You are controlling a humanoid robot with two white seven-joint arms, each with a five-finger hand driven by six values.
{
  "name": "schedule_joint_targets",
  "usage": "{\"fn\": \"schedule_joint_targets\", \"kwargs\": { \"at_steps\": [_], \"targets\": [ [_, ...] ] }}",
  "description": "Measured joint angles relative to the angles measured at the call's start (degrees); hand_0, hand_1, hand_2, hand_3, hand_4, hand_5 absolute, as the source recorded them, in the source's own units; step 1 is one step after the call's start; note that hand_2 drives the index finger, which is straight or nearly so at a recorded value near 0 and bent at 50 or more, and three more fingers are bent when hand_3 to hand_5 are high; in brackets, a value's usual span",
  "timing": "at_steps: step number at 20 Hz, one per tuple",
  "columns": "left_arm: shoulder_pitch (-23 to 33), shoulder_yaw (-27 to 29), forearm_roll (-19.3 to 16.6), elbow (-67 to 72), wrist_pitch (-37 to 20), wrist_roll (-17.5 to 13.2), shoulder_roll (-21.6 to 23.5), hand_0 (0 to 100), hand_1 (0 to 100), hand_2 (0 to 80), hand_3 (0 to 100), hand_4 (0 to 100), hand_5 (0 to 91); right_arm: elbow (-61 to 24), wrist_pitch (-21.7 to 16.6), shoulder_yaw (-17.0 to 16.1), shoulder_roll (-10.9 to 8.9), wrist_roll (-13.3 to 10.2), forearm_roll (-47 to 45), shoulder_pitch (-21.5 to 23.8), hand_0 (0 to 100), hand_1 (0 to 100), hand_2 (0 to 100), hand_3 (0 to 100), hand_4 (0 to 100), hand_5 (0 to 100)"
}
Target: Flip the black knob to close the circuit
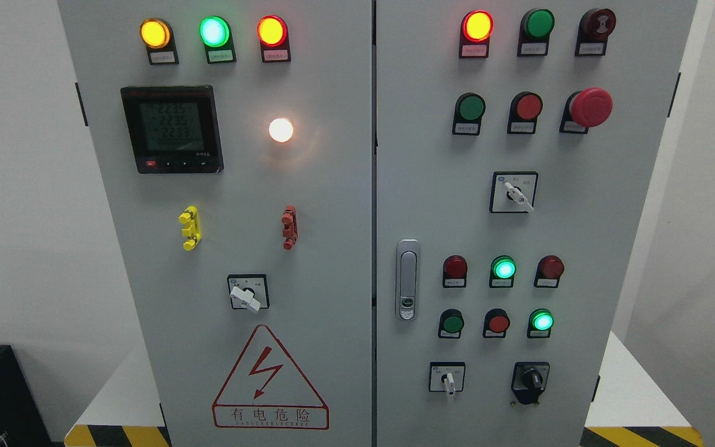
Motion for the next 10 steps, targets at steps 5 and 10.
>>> {"fn": "schedule_joint_targets", "kwargs": {
  "at_steps": [5, 10],
  "targets": [
    [0.0, 0.0, 0.0, 0.0, 0.0, 0.0, 0.0, 12, 56, 0.0, 0, 0, 0.0, -7.15, 3.28, -1.67, -0.09, 0.67, 7.22, -0.58, 0, 0, 83, 100, 80, 77],
    [0.0, 0.0, 0.0, 0.0, 0.0, 0.0, 0.0, 12, 56, 0.0, 0, 0, 0.0, -13.32, 5.6, -3.6, 0.15, 3.25, 14.48, -1.64, 0, 0, 85, 100, 82, 80]
  ]
}}
